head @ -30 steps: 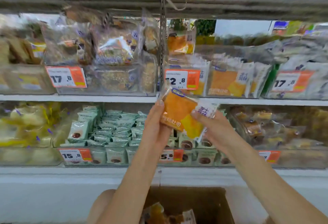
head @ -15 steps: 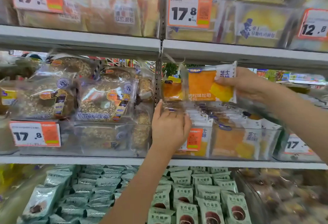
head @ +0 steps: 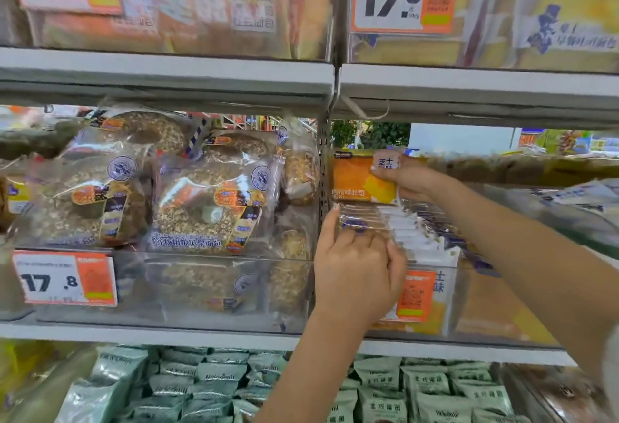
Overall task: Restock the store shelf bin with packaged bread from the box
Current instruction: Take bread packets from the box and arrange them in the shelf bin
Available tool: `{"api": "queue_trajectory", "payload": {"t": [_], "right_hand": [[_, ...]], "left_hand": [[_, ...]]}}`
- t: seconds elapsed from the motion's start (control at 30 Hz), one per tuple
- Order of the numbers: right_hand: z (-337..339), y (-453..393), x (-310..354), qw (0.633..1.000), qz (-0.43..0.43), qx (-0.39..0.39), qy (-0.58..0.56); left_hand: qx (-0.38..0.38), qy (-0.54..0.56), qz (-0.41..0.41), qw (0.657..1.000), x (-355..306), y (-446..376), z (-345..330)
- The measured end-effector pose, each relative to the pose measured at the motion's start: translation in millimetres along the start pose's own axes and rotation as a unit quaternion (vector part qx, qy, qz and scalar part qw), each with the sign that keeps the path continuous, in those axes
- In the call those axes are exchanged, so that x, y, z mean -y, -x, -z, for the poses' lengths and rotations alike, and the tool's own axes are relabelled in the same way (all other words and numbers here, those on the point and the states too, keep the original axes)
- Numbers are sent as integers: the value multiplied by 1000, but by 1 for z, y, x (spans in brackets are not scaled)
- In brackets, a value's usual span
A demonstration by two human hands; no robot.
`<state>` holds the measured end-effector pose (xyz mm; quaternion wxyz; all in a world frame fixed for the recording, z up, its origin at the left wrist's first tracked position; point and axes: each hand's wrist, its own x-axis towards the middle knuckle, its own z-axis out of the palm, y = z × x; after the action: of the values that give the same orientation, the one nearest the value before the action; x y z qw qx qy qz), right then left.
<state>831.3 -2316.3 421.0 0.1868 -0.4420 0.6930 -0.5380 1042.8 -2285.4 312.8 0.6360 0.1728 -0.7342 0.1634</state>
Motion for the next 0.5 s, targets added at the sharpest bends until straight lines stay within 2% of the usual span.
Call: {"api": "queue_trajectory", "payload": {"t": [0.07,0.17,0.33,0.5], "right_hand": [[-4,-5,-4,997,17,-42,67],[-6,-5,-6,971,68,-128,191],[3,-5,-17,955,84,-91,271],[-7,-8,-17,934,94,-134,317]], "left_hand": [[-6,3,4,1000,0,0,-1],[-11,7,7,1000,0,0,-1],[-9,9,10,1000,-2,1,-1],[0,10,13,1000,-2,0,0]]}}
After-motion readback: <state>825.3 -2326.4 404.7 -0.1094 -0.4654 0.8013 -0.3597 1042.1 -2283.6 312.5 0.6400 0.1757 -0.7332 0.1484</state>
